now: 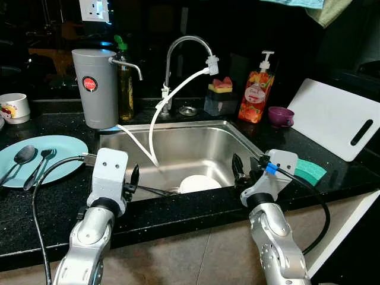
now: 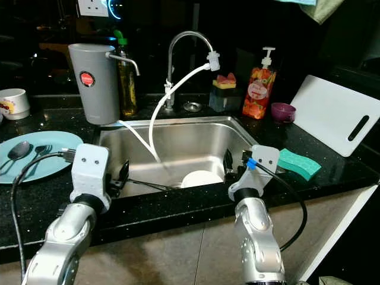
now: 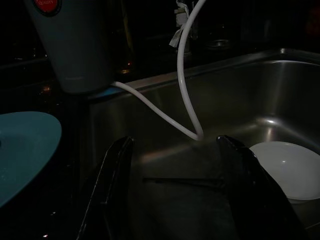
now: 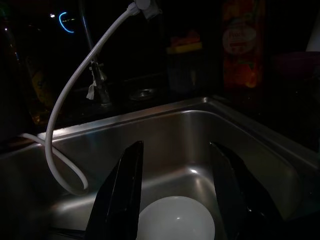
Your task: Kitchen organization
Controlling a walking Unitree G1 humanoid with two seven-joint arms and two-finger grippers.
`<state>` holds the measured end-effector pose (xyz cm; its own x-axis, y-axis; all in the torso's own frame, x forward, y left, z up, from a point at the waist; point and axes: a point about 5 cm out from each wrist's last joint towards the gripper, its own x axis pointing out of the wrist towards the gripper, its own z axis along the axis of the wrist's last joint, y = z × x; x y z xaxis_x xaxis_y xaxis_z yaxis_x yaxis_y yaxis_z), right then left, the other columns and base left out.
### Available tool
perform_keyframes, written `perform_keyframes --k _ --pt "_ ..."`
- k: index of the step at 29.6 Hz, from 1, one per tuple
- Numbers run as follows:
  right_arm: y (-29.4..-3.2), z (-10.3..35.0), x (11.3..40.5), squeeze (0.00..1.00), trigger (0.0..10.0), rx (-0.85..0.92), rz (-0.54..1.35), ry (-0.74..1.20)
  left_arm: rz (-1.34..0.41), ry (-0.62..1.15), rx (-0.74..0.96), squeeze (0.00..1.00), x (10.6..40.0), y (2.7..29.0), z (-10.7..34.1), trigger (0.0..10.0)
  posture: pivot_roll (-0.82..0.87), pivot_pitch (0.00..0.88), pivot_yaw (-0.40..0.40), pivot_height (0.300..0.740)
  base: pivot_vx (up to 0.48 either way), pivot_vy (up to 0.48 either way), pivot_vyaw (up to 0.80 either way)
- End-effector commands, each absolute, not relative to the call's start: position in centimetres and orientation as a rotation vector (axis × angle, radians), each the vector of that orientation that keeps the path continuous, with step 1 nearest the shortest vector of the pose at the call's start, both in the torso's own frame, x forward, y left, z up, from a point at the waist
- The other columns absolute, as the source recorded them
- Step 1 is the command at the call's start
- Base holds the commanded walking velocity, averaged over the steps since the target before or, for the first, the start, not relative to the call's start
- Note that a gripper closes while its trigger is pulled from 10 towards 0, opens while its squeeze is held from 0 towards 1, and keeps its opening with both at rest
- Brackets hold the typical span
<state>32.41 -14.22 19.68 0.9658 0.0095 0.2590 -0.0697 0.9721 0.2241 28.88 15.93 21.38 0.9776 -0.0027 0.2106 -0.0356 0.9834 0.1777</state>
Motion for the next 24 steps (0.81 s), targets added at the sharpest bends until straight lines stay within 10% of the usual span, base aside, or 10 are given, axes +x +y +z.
perform_keyframes --k 1,24 --pt "-14.25 19.39 32.49 0.00 10.0 0.233 0.036 -0.243 0.017 -0.207 0.185 0.00 28.89 15.84 21.33 10.0 0.20 0.035 -0.119 0.740 0.000 0.000 0.00" --pt "-14.32 19.44 32.53 0.00 10.0 0.233 0.034 -0.246 0.015 -0.211 0.181 0.00 28.95 15.79 21.38 10.0 0.20 0.034 -0.118 0.740 0.000 0.000 0.00"
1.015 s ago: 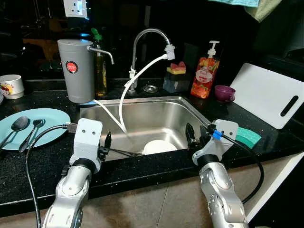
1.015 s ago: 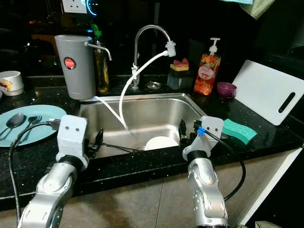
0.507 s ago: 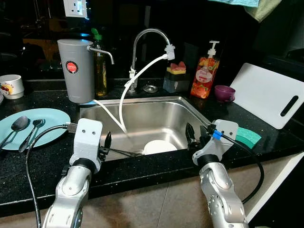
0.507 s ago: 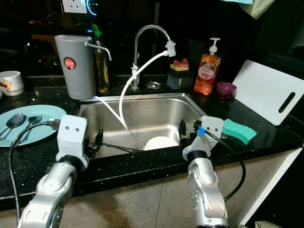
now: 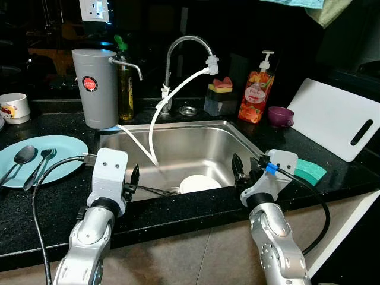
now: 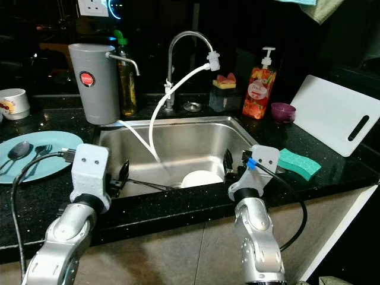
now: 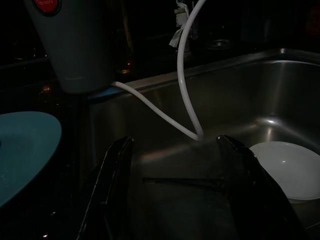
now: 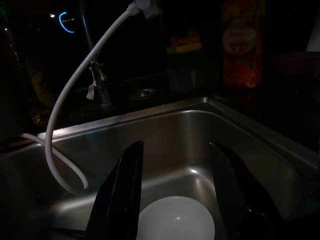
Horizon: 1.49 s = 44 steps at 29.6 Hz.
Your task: Kitchen organization
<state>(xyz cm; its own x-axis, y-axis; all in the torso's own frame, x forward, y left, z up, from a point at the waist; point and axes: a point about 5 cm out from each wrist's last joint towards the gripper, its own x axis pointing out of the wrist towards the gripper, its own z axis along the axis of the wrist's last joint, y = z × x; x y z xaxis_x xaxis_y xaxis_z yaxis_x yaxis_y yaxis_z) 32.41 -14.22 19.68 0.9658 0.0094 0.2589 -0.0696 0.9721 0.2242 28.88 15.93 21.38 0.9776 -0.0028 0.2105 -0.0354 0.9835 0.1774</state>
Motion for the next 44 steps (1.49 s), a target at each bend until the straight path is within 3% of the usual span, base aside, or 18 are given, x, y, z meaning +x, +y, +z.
perform_keyframes --k 1,44 --pt "-14.32 19.45 32.54 0.00 10.0 0.233 0.034 -0.246 0.015 -0.211 0.181 0.00 28.95 15.79 21.38 10.0 0.20 0.034 -0.118 0.740 0.000 0.000 0.00" --pt "-14.30 19.57 32.56 0.00 10.0 0.229 0.041 -0.249 0.014 -0.216 0.177 0.00 28.89 15.74 21.37 10.0 0.20 0.027 -0.124 0.740 0.000 0.000 0.00"
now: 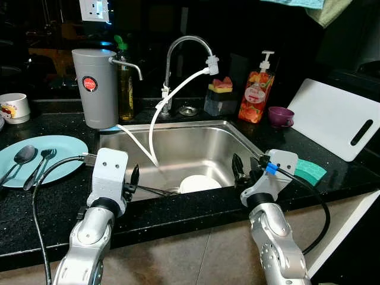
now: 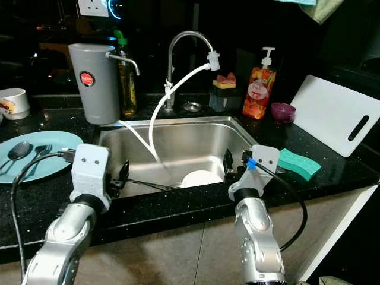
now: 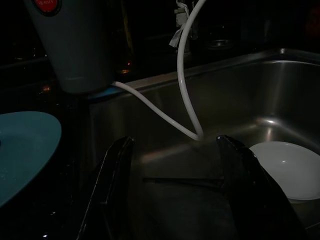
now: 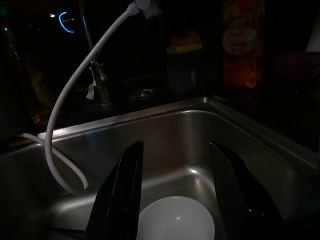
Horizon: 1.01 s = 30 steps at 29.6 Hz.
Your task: Kitchen organization
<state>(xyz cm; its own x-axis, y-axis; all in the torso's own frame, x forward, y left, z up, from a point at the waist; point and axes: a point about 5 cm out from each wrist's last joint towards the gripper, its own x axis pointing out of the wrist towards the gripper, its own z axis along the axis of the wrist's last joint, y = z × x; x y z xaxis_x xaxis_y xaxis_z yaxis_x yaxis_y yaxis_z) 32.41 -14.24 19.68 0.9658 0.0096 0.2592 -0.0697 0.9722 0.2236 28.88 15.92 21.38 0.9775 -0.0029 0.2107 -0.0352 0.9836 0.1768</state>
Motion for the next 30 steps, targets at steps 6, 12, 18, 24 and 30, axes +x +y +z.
perform_keyframes --k 6,12,18,24,30 --pt "-14.28 19.56 32.55 0.00 10.0 0.229 0.041 -0.249 0.016 -0.215 0.177 0.00 28.91 15.82 21.33 10.0 0.20 0.027 -0.124 0.740 0.000 0.000 0.00" --pt "-14.29 19.50 32.54 0.00 10.0 0.230 0.039 -0.247 0.017 -0.214 0.178 0.00 28.92 15.89 21.32 10.0 0.20 0.032 -0.121 0.740 0.000 0.000 0.00" --pt "-14.29 19.49 32.50 0.00 10.0 0.232 0.036 -0.246 0.016 -0.214 0.178 0.00 28.92 15.91 21.36 10.0 0.20 0.034 -0.119 0.740 0.000 0.000 0.00" --pt "-14.31 19.47 32.49 0.00 10.0 0.233 0.034 -0.246 0.016 -0.214 0.179 0.00 28.92 15.90 21.37 10.0 0.20 0.034 -0.118 0.740 0.000 0.000 0.00" --pt "-14.31 19.44 32.46 0.00 10.0 0.234 0.034 -0.246 0.017 -0.214 0.180 0.00 28.88 15.88 21.38 10.0 0.20 0.034 -0.118 0.740 0.000 0.000 0.00"
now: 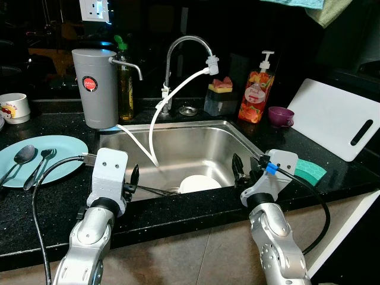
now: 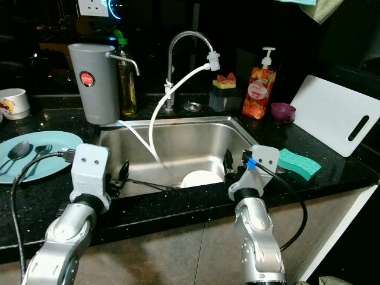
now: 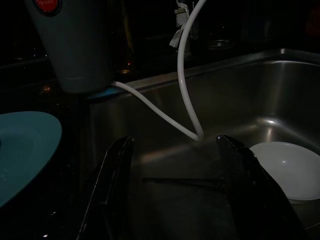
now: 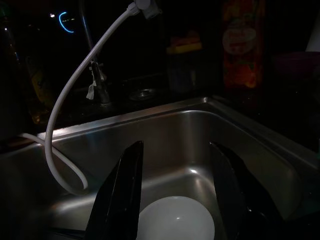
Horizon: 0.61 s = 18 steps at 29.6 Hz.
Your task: Kitchen organization
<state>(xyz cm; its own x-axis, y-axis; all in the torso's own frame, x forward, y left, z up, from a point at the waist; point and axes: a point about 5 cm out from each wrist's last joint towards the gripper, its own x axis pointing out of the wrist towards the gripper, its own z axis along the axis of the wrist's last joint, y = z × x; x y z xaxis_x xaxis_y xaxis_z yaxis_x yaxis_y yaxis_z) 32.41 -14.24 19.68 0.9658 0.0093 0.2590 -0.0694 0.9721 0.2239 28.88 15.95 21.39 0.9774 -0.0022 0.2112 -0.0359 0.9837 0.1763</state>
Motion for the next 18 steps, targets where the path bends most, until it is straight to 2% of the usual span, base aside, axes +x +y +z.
perform_keyframes --k 1,18 --pt "-14.31 19.44 32.46 0.00 10.0 0.234 0.034 -0.246 0.017 -0.214 0.180 0.00 28.88 15.88 21.38 10.0 0.20 0.034 -0.118 0.740 0.000 0.000 0.00" --pt "-14.31 19.40 32.45 0.00 10.0 0.233 0.033 -0.245 0.017 -0.213 0.180 0.00 28.88 15.87 21.38 10.0 0.20 0.035 -0.117 0.740 0.000 0.000 0.00"
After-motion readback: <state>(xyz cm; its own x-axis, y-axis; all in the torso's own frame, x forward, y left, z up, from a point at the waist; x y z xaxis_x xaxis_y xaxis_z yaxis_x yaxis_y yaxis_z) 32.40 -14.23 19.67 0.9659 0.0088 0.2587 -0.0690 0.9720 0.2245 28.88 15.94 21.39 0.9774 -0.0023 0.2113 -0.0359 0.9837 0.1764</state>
